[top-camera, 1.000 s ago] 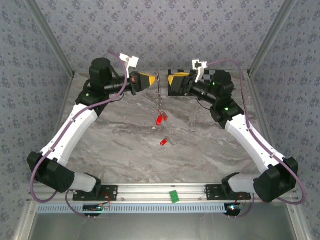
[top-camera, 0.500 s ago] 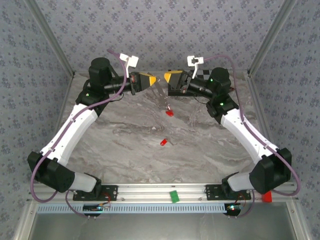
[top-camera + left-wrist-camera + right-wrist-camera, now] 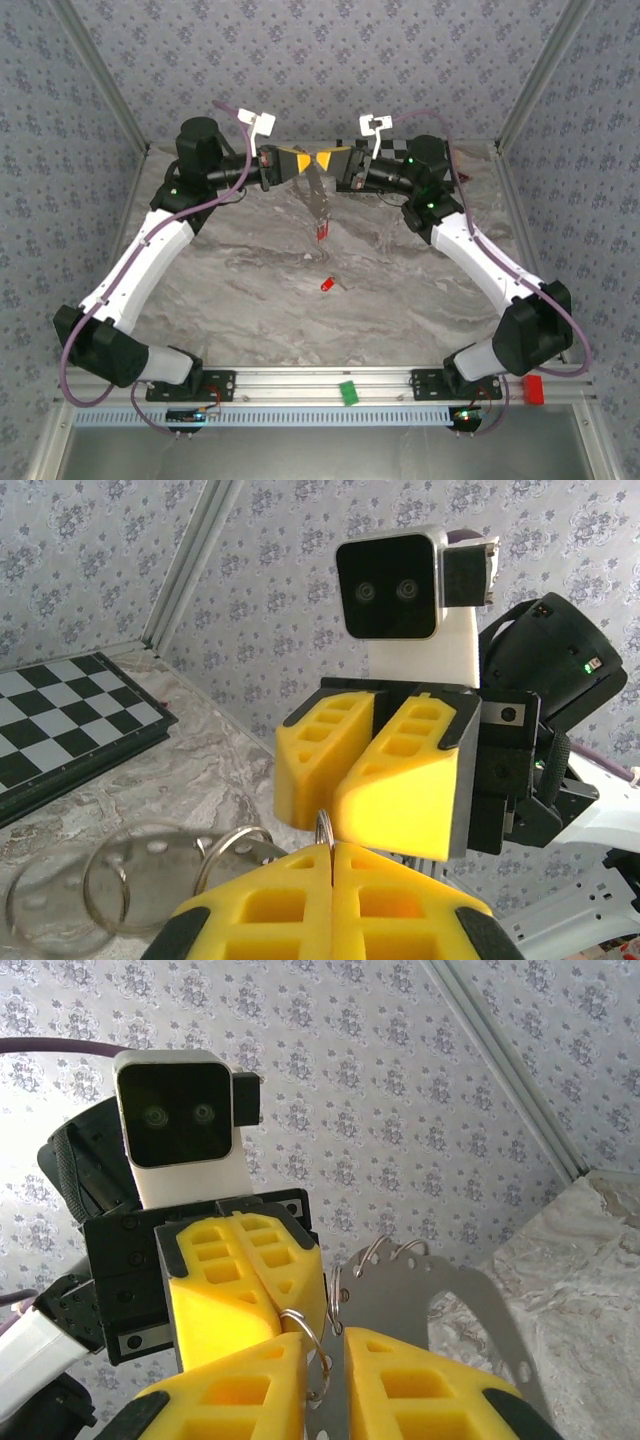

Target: Put the keys on the keyring

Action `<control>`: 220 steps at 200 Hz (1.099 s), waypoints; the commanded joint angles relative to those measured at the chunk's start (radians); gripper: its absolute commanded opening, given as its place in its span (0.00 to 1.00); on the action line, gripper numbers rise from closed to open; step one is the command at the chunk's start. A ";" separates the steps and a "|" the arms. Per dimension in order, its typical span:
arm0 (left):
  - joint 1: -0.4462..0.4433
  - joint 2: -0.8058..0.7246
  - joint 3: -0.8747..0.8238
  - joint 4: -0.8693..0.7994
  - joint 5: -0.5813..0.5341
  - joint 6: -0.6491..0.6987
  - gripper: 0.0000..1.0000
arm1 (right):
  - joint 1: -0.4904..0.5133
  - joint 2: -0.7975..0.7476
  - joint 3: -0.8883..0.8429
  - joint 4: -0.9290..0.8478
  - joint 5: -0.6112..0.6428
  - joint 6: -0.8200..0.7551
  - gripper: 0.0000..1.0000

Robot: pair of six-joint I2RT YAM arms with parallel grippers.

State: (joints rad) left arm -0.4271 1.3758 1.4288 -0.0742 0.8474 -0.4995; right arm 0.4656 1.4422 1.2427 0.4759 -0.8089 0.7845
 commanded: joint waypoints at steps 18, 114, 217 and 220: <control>0.005 -0.037 0.012 0.062 0.005 -0.017 0.00 | 0.004 0.015 0.034 0.054 -0.026 0.041 0.17; 0.006 -0.031 0.004 0.074 0.008 -0.027 0.00 | 0.019 0.025 0.028 0.109 -0.050 0.082 0.16; 0.033 -0.032 0.019 -0.019 -0.018 -0.018 0.24 | -0.003 0.007 0.035 -0.031 -0.073 -0.040 0.00; 0.038 -0.032 0.019 -0.026 -0.016 -0.020 0.24 | -0.004 0.003 0.037 -0.052 -0.072 -0.061 0.00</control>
State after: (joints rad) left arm -0.4164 1.3743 1.4162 -0.0765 0.8341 -0.5213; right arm 0.4740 1.4750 1.2427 0.5297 -0.8577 0.8337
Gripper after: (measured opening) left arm 0.206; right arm 0.046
